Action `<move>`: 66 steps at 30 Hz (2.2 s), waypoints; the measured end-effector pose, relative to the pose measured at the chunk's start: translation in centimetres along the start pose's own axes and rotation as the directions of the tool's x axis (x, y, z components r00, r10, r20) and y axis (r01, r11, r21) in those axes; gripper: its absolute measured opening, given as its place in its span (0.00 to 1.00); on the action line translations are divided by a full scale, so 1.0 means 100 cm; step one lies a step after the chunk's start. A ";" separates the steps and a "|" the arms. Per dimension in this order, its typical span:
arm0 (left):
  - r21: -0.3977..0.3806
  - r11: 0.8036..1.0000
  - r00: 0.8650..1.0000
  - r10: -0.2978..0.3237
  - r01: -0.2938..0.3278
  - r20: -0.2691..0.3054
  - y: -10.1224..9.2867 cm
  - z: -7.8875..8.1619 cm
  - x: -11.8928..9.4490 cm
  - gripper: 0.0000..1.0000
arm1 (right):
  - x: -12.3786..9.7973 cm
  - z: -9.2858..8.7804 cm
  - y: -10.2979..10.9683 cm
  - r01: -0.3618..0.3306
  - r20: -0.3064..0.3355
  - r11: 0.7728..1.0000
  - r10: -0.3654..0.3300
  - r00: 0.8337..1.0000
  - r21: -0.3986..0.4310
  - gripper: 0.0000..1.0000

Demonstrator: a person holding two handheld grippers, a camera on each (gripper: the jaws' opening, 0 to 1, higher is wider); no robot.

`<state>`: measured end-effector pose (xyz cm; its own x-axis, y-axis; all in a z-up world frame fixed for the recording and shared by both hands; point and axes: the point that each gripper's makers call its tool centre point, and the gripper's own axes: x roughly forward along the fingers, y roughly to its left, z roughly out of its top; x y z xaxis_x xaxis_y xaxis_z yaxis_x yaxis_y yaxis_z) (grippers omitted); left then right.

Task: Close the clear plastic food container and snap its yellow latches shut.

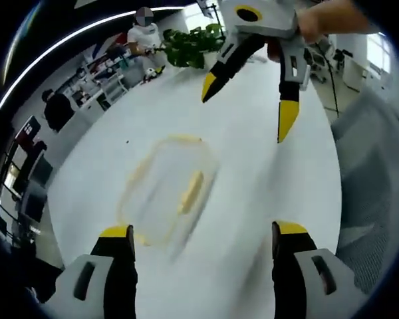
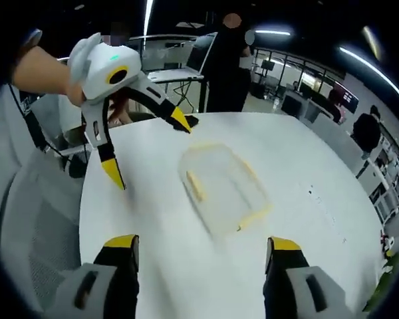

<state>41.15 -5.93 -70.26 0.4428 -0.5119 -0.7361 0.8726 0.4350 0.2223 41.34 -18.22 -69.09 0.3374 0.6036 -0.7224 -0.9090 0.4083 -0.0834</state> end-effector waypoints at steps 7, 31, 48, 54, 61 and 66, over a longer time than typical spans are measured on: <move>-0.081 0.997 0.999 0.020 -0.017 0.031 -0.013 -0.008 -0.009 0.83 | -0.010 -0.012 0.012 0.013 0.034 0.999 -0.014 0.999 0.032 0.77; -0.240 0.967 0.992 0.104 -0.084 0.072 -0.054 -0.039 -0.027 0.81 | -0.047 -0.055 0.042 0.091 0.132 0.985 -0.110 0.985 0.146 0.74; -0.349 0.930 0.984 0.155 -0.115 0.090 -0.079 -0.057 -0.047 0.81 | -0.063 -0.085 0.069 0.093 0.152 0.975 -0.125 0.980 0.204 0.78; -0.349 0.929 0.982 0.163 -0.121 0.095 -0.087 -0.060 -0.051 0.81 | -0.069 -0.091 0.076 0.107 0.160 0.968 -0.145 0.976 0.228 0.78; -0.379 0.917 0.976 0.183 -0.126 0.117 -0.091 -0.058 -0.058 0.81 | -0.074 -0.099 0.083 0.125 0.165 0.959 -0.171 0.971 0.255 0.79; -0.391 0.910 0.973 0.198 -0.137 0.121 -0.092 -0.060 -0.061 0.81 | -0.076 -0.103 0.086 0.138 0.167 0.951 -0.189 0.968 0.277 0.79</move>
<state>29.18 -2.34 -71.67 0.6285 -0.5015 -0.5945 0.6531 0.7554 0.0533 28.44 -26.41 -71.38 0.5395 0.6214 -0.5681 -0.7501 0.6612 0.0110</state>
